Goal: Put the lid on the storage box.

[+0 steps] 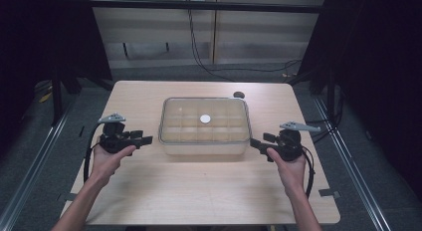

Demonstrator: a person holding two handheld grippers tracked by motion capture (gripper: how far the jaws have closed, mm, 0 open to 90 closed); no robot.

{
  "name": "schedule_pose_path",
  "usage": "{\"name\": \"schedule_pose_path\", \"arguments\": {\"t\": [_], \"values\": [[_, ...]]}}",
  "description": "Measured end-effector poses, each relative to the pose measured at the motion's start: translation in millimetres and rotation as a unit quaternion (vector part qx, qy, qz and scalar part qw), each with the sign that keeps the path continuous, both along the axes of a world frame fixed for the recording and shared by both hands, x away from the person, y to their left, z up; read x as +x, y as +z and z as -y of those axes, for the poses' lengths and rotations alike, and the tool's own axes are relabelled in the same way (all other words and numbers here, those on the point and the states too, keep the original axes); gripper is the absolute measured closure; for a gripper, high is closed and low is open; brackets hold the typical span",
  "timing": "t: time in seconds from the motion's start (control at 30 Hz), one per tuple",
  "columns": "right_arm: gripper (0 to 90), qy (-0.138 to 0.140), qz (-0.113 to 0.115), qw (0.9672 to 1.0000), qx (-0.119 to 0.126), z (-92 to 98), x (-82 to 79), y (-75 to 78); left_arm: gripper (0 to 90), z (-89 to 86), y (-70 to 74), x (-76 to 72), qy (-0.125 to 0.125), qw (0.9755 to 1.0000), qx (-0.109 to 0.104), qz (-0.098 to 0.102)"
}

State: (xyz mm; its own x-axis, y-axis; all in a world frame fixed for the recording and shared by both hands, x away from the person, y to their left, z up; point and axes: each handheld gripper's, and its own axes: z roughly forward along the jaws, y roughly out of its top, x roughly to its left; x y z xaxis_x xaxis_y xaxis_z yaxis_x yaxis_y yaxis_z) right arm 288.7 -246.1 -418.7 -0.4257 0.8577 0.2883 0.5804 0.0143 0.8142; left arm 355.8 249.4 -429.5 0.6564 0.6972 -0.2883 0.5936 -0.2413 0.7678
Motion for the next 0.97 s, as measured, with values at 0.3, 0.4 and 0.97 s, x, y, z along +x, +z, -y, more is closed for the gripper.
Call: {"name": "schedule_pose_path", "arguments": {"t": [0.3,0.4,0.97], "values": [[33.9,0.001,0.004,0.9999,0.012,9.4,-34.4,-5.3,38.9,-16.7,-5.3,-32.1,0.012,0.9999,-0.002,0.01],[33.1,-0.009,0.013,0.9999,0.007,13.6,-46.0,-6.9,38.6,-26.1,-7.7,-40.4,0.016,0.9998,-0.009,0.004],[30.6,-0.03,0.007,0.9995,0.008,23.6,-95.5,-30.4,36.1,-41.2,-36.6,-101.3,0.008,0.9989,0.046,-0.002]]}}
